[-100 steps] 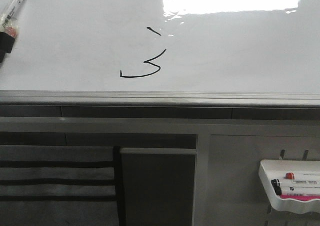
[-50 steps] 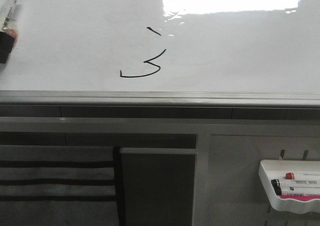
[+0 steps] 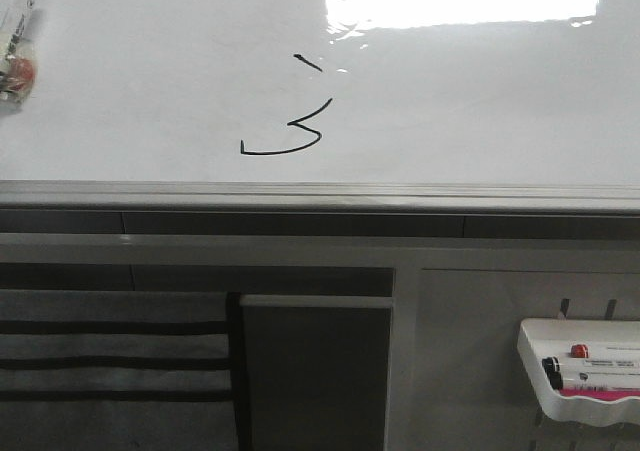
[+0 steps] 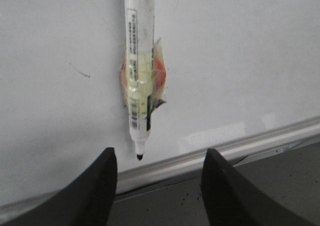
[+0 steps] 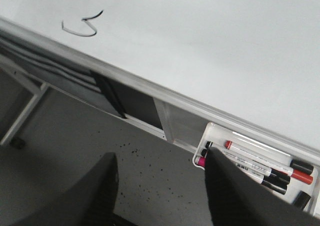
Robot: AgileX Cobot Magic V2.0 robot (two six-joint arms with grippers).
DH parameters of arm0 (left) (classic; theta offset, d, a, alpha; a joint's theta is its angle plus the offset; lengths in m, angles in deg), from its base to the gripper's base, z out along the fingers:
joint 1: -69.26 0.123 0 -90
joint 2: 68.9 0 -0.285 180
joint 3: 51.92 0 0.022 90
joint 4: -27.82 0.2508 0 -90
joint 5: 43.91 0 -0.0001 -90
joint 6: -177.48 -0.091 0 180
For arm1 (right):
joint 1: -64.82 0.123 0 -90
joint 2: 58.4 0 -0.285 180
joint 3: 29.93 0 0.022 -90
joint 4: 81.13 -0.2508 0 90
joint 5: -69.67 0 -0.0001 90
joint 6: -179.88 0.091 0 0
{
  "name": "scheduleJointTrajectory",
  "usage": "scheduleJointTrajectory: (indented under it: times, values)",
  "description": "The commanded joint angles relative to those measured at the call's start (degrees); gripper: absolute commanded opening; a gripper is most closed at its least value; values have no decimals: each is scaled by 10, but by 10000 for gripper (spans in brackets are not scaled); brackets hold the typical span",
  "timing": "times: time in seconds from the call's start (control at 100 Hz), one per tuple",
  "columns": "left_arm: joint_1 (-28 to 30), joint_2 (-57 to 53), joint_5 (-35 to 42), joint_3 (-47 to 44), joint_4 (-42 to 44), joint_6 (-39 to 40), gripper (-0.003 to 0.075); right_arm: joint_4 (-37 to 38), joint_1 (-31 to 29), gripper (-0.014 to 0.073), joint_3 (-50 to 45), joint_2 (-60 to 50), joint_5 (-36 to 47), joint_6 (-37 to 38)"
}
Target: Write number 3 on whiteboard
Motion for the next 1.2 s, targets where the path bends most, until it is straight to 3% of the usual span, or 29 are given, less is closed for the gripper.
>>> scheduleJointTrajectory:
  times: [0.0,0.18,0.35,0.5,0.64,0.75,1.19]
  values:
    - [14,-54,-49,37,25,50,354,10,-4,331,-2,-15,70,57]
    - [23,-171,-39,1,25,59,354,9,-4,113,-67,-70,178,66]
    - [23,-293,67,-92,9,60,308,10,-4,-71,-152,-156,263,56]
    - [23,-373,174,-181,9,60,144,20,-4,-69,-222,-227,360,3]
    - [23,-408,311,-257,-2,60,-22,9,-4,-69,-300,-272,488,12]
    - [23,-412,397,-291,-43,60,-20,9,-4,-69,-334,-278,502,12]
    - [23,-412,398,-304,-55,60,-20,9,-4,-69,-370,-278,485,12]
